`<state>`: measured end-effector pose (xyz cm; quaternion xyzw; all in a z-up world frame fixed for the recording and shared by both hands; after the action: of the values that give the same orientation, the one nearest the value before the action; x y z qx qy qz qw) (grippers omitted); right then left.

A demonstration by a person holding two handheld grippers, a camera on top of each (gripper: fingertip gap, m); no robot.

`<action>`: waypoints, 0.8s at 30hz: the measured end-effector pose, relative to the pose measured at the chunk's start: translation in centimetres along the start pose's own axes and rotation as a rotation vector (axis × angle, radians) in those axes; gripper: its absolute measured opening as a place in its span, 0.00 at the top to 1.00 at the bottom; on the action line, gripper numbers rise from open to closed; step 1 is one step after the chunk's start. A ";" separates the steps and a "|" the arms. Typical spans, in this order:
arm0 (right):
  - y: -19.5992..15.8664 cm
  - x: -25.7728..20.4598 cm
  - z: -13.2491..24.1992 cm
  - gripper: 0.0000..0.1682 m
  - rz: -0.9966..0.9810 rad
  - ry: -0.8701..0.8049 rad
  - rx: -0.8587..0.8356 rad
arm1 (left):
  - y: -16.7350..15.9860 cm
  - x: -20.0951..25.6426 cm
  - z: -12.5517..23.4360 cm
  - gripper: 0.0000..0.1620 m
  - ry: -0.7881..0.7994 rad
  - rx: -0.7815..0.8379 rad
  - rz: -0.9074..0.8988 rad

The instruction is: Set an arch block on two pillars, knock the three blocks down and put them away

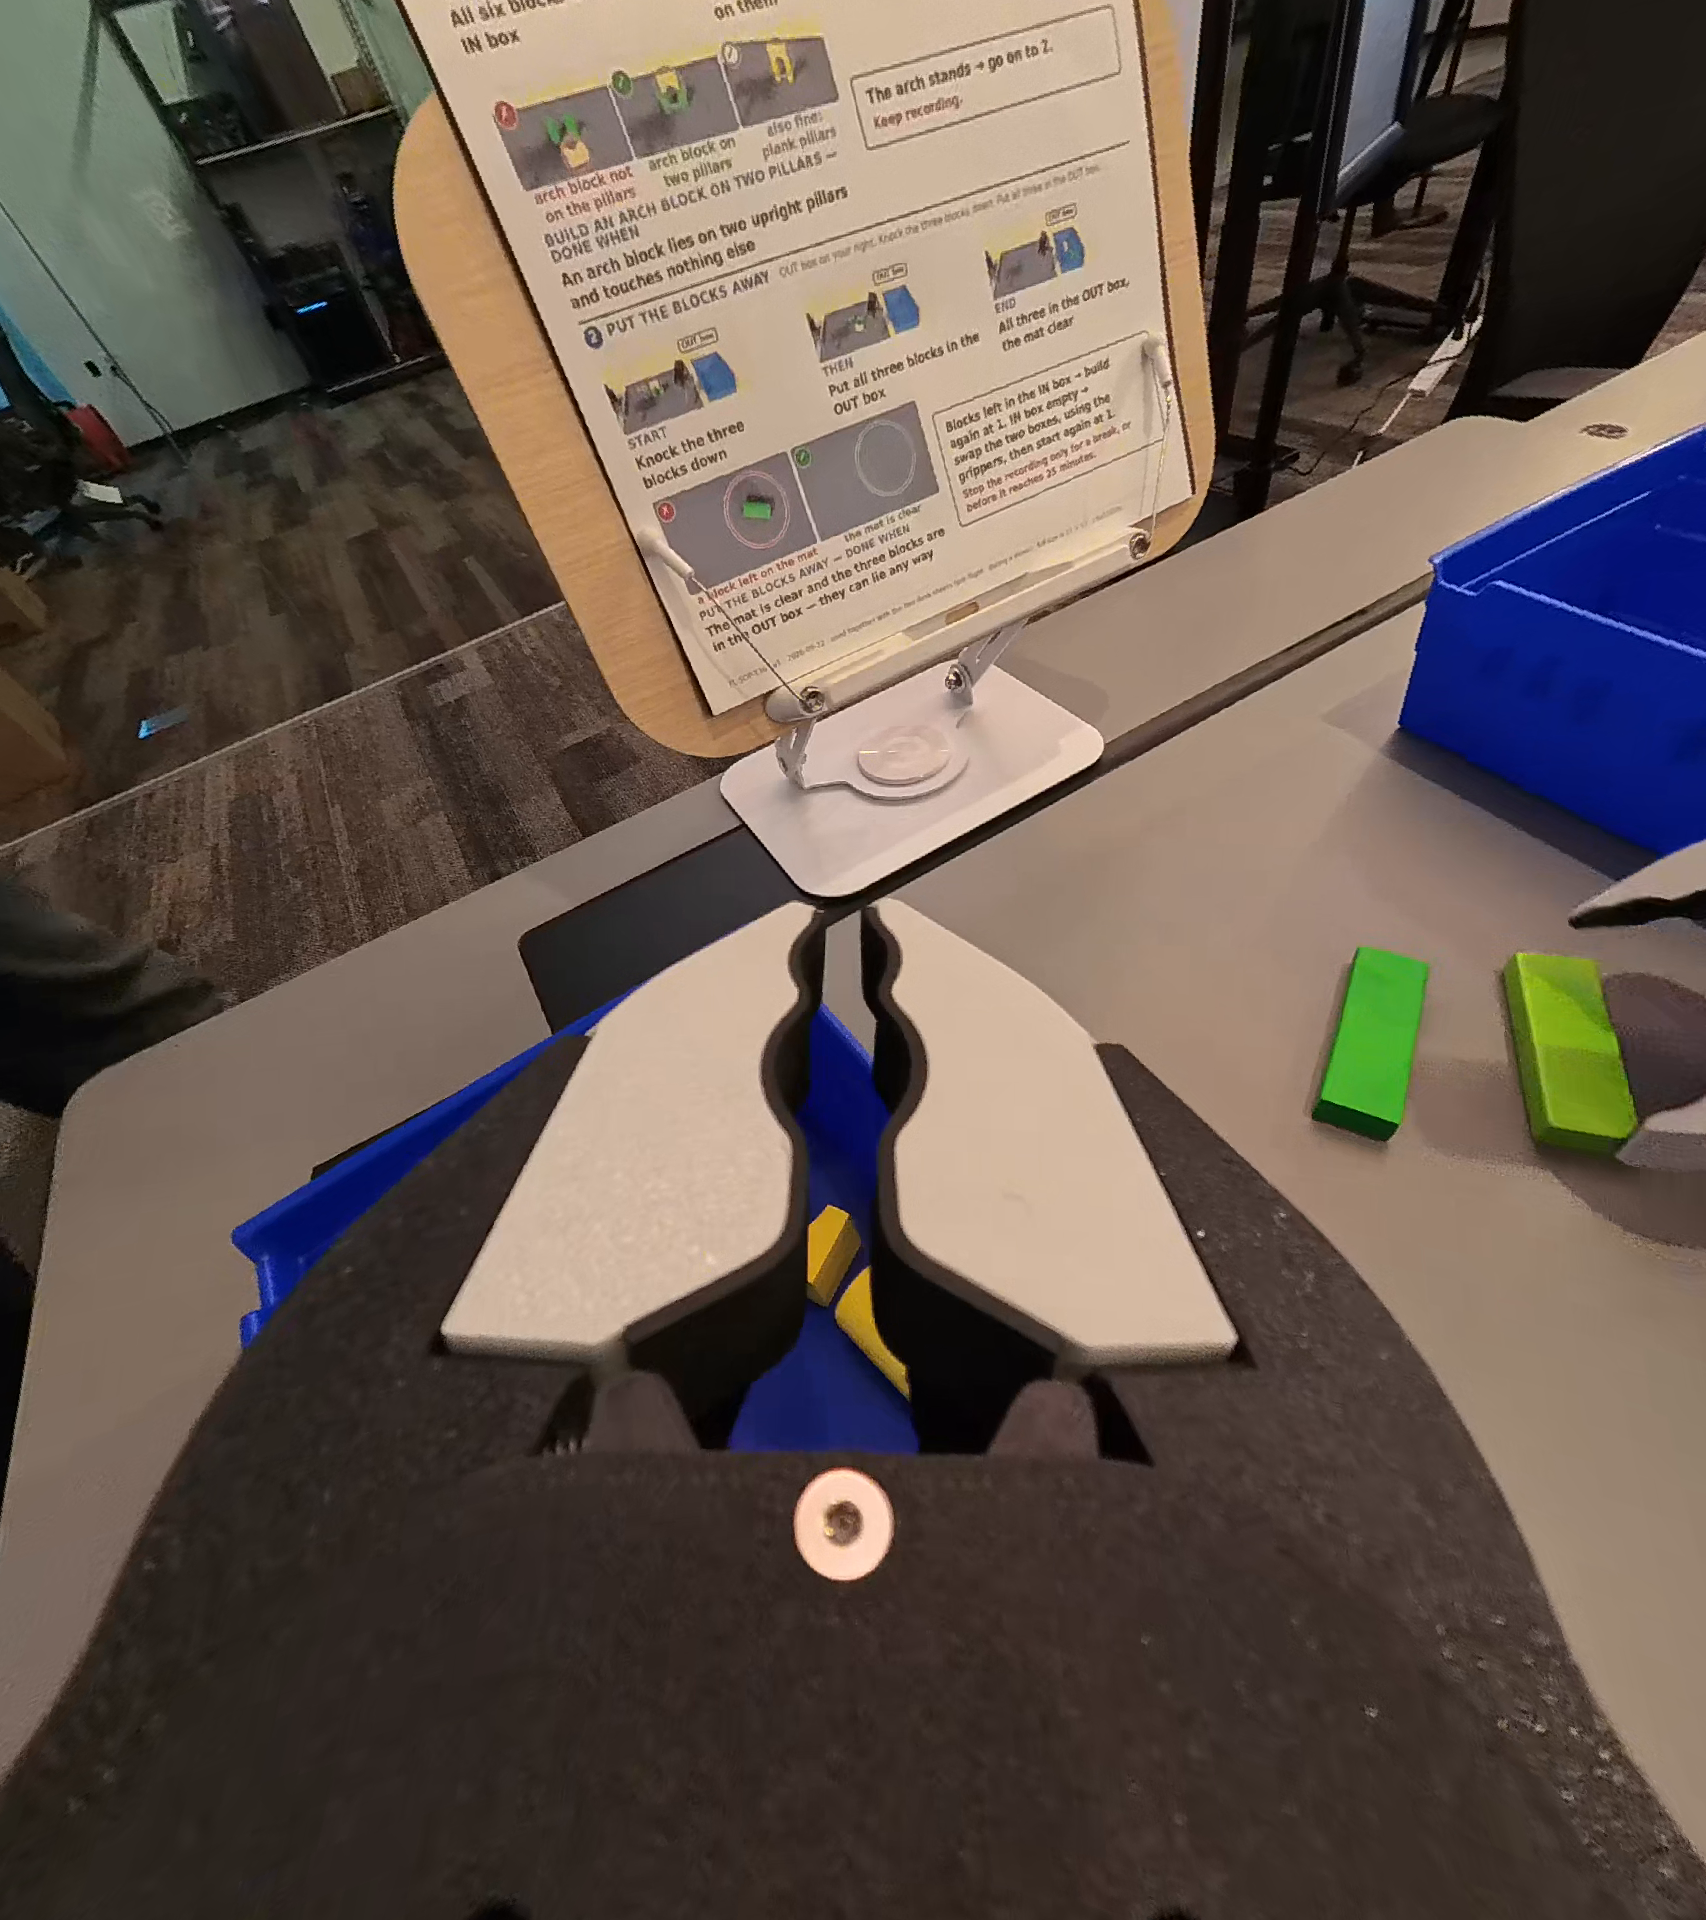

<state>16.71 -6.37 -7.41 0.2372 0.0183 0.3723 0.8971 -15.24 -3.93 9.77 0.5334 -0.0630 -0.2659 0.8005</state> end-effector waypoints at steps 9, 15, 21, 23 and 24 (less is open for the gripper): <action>-0.6 1.0 -2.0 0.39 -0.100 0.083 -0.066 | -0.1 0.1 -0.1 0.96 -0.008 -0.013 -0.008; -0.5 0.7 -2.3 0.39 -0.074 0.095 -0.112 | -0.2 0.1 -0.4 0.96 -0.015 -0.021 -0.006; -0.2 0.4 -1.2 0.40 -0.033 0.101 -0.129 | -0.2 0.1 -0.3 0.96 -0.016 -0.022 -0.012; 0.2 0.5 0.2 0.40 -0.006 0.072 -0.123 | -0.1 0.1 -0.2 0.96 -0.015 -0.019 -0.011; 0.5 0.7 1.2 0.40 0.008 0.057 -0.118 | -0.1 0.1 -0.1 0.96 -0.015 -0.017 -0.010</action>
<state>17.16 -6.09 -6.03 0.1733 0.0210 0.3827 0.9072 -15.19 -3.94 9.61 0.5249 -0.0639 -0.2744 0.8032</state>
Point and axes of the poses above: each gripper's, where its closed fingertips meet, z back along the fingers, y out of its top, x = y × z across the jaws, the point moved 8 cm from there along z, back along the fingers, and after that the axes turned 9 degrees about -x, right-handed, at the moved point
